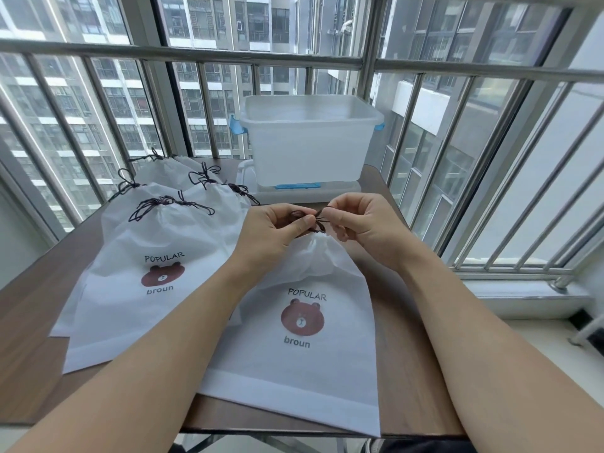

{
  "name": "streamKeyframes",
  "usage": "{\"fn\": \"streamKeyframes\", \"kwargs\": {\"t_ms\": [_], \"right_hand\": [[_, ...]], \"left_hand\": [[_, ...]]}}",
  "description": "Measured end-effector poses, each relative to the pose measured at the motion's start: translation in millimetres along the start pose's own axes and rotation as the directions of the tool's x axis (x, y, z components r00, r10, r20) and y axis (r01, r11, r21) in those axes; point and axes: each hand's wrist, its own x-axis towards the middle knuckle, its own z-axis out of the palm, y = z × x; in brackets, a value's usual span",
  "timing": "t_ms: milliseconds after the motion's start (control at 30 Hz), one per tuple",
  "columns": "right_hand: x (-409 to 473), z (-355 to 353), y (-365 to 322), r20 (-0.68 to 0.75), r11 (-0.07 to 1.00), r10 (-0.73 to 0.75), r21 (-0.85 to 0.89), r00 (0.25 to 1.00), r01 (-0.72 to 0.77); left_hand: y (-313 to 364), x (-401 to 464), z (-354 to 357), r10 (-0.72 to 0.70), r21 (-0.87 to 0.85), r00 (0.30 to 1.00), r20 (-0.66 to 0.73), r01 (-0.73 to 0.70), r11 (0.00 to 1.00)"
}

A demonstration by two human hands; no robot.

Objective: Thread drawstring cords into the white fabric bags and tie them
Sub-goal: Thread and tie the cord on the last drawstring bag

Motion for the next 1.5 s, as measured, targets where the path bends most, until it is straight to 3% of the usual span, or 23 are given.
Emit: {"fn": "streamKeyframes", "kwargs": {"t_ms": [133, 267, 400, 667, 733, 867, 1000, 1067, 1200, 1267, 1333, 1400, 1500], "right_hand": [[-3, 11, -8, 0.125, 0.995, 0.038, 0.083, 0.991, -0.049], [-5, 16, -10, 0.182, 0.997, 0.057, 0.048, 0.982, -0.067], [-4, 22, -5, 0.096, 0.997, 0.01, -0.076, 0.995, -0.003], [-1, 32, 3, -0.152, 0.987, -0.139, -0.102, 0.979, 0.124], [1, 30, 5, -0.169, 0.992, -0.098, -0.092, 0.981, 0.083], [-3, 27, 2, -0.027, 0.998, -0.025, -0.061, 0.999, 0.024], [-5, 28, -1, -0.072, 0.997, -0.052, -0.06, 0.996, 0.047], [-2, 28, 0, -0.088, 0.99, -0.069, -0.128, 0.994, 0.058], [5, 28, 8, -0.138, 0.89, -0.2, -0.44, 0.97, 0.121], [5, 29, 8, -0.097, 0.876, -0.183, -0.469, 0.978, 0.117], [4, 25, 6, -0.036, 0.925, -0.098, -0.372, 0.995, 0.078], [2, 17, 3, 0.064, 0.99, 0.035, -0.142, 0.997, -0.025], [-3, 5, 2, 0.212, 0.977, 0.182, 0.07, 0.96, -0.201]], "left_hand": [[1, -1, 1, 0.032, 0.014, 0.999, -0.002, -0.032, 0.999], [2, -3, -2, -0.04, -0.079, 0.999, -0.001, 0.039, 0.996], [-1, 0, -6, -0.085, -0.087, 0.996, -0.018, 0.083, 0.993], [3, 1, -5, -0.04, -0.093, 0.999, -0.022, 0.037, 0.995], [4, 1, -5, -0.016, -0.094, 1.0, -0.016, 0.014, 0.995], [3, 1, -7, 0.072, 0.031, 0.997, -0.008, -0.072, 0.997], [3, 2, -8, 0.188, 0.219, 0.982, -0.028, -0.177, 0.96], [3, 2, -8, 0.216, 0.267, 0.976, -0.036, -0.199, 0.943], [1, 2, -5, 0.21, 0.316, 0.978, -0.003, -0.198, 0.928], [0, 2, -4, 0.201, 0.307, 0.98, -0.001, -0.191, 0.932], [0, 3, -4, 0.194, 0.27, 0.981, 0.001, -0.187, 0.945], [0, 1, -4, 0.191, 0.232, 0.982, 0.006, -0.187, 0.954], [0, 0, -2, 0.184, 0.206, 0.983, 0.017, -0.184, 0.961]]}}
